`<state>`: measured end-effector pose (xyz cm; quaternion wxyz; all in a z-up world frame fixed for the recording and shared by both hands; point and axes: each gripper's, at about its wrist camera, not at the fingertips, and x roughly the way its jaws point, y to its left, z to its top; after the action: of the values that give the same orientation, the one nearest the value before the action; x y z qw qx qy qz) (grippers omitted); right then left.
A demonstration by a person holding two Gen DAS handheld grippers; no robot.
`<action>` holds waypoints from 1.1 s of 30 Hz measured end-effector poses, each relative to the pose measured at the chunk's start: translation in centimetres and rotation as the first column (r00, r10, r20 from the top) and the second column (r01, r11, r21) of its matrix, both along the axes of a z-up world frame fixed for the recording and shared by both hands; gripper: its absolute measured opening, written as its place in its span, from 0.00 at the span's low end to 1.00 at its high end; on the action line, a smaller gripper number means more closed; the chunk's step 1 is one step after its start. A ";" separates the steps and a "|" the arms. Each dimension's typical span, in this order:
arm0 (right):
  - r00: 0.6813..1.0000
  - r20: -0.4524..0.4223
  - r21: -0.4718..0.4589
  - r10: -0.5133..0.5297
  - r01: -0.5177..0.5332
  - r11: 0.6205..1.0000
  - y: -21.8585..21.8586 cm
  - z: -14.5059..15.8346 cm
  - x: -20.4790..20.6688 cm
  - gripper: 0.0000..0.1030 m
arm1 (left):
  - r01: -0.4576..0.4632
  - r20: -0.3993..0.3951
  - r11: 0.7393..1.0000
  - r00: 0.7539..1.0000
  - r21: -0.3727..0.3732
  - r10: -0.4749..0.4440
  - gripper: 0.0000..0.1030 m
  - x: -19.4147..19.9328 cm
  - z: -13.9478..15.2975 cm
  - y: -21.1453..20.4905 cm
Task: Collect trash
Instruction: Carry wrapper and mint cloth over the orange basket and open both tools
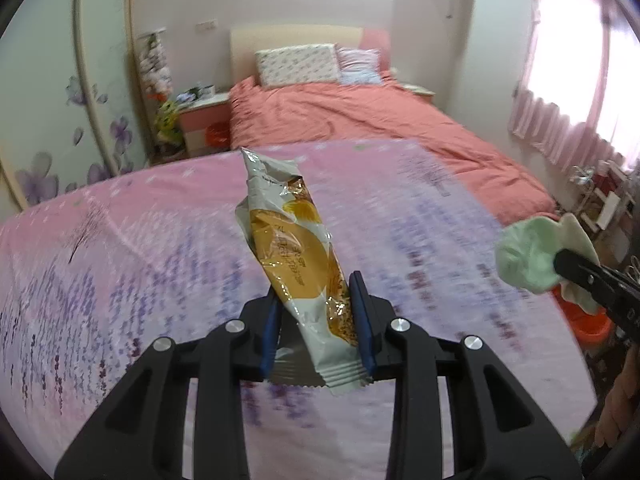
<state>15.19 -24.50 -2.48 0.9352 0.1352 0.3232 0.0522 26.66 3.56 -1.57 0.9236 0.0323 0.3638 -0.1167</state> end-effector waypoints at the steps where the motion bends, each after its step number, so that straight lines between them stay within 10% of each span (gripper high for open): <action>1: 1.000 0.017 0.001 -0.011 0.011 1.000 -0.5 0.6 -0.5 0.08 | 0.016 0.008 1.000 1.000 -0.005 -0.016 0.32 -0.4 0.6 -0.7; 16: 0.961 0.138 0.052 -0.238 0.233 0.971 -11.3 3.8 -5.6 0.08 | 0.308 0.071 0.949 0.950 -0.070 -0.304 0.32 -4.6 4.5 -15.4; 29: 0.914 0.062 0.124 -0.400 0.391 0.912 -20.8 0.3 -4.6 0.08 | 0.484 0.009 0.872 0.875 -0.076 -0.484 0.34 -4.6 0.5 -30.5; 33: 0.911 0.015 0.164 -0.412 0.404 0.900 -22.8 -1.3 -3.6 0.15 | 0.492 -0.027 0.869 0.869 -0.054 -0.494 0.50 -3.5 -1.5 -32.6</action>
<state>11.63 -47.25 -3.80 0.9195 0.2716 0.2594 -0.1161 23.19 -29.00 -3.10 0.8563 0.1009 0.3590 -0.3573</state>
